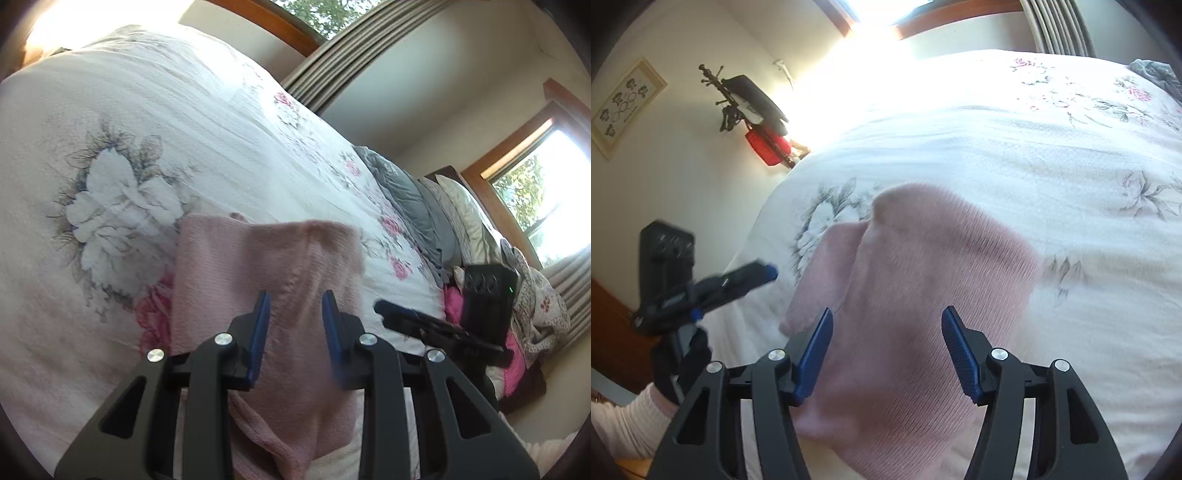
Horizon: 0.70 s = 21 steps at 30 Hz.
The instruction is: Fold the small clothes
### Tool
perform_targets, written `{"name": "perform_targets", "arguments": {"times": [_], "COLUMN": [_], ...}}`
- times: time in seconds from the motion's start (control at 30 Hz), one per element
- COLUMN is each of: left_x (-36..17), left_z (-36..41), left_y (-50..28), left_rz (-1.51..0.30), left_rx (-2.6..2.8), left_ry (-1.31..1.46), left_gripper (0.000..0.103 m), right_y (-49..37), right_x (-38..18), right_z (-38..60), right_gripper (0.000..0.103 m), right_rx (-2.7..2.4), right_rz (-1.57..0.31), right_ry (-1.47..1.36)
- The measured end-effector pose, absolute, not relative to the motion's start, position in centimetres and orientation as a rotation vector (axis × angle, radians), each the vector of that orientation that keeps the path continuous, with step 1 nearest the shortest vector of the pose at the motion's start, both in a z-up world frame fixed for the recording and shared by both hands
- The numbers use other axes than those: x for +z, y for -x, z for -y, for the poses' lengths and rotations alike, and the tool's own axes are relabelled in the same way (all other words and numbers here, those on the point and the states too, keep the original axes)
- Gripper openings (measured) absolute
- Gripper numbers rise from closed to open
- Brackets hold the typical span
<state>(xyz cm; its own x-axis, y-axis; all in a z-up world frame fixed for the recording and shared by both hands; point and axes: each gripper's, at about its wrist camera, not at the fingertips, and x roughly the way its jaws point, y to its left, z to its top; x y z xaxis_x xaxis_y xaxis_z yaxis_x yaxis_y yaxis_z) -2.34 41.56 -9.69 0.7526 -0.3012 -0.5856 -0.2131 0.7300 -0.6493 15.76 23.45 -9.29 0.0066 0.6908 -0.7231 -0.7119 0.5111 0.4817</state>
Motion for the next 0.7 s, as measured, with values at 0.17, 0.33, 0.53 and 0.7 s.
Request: {"name": "perform_targets", "arguments": {"times": [0.17, 0.33, 0.53, 0.7], "left_x": [-11.7, -15.1, -18.5, -16.8], "left_z": [-36.7, -35.5, -37.4, -37.3], "left_y": [2.8, 4.1, 5.3, 5.7], "left_rz": [-0.865, -0.975, -1.031, -1.009], "left_rx": [-0.139, -0.092, -0.012, 0.028], "left_ry": [0.728, 0.677, 0.708, 0.655], "left_gripper": [0.03, 0.03, 0.023, 0.035], "right_y": [-18.6, -19.7, -20.3, -17.5], "right_x": [-10.7, -14.0, -15.0, -12.7], "right_z": [-27.0, -26.9, -26.2, -21.6], "right_gripper": [0.059, 0.053, 0.054, 0.069], "right_rx": [1.064, 0.981, 0.948, 0.964], "right_rz": [-1.124, -1.179, -1.203, -1.213], "right_ry": [0.116, 0.1, 0.077, -0.084]}}
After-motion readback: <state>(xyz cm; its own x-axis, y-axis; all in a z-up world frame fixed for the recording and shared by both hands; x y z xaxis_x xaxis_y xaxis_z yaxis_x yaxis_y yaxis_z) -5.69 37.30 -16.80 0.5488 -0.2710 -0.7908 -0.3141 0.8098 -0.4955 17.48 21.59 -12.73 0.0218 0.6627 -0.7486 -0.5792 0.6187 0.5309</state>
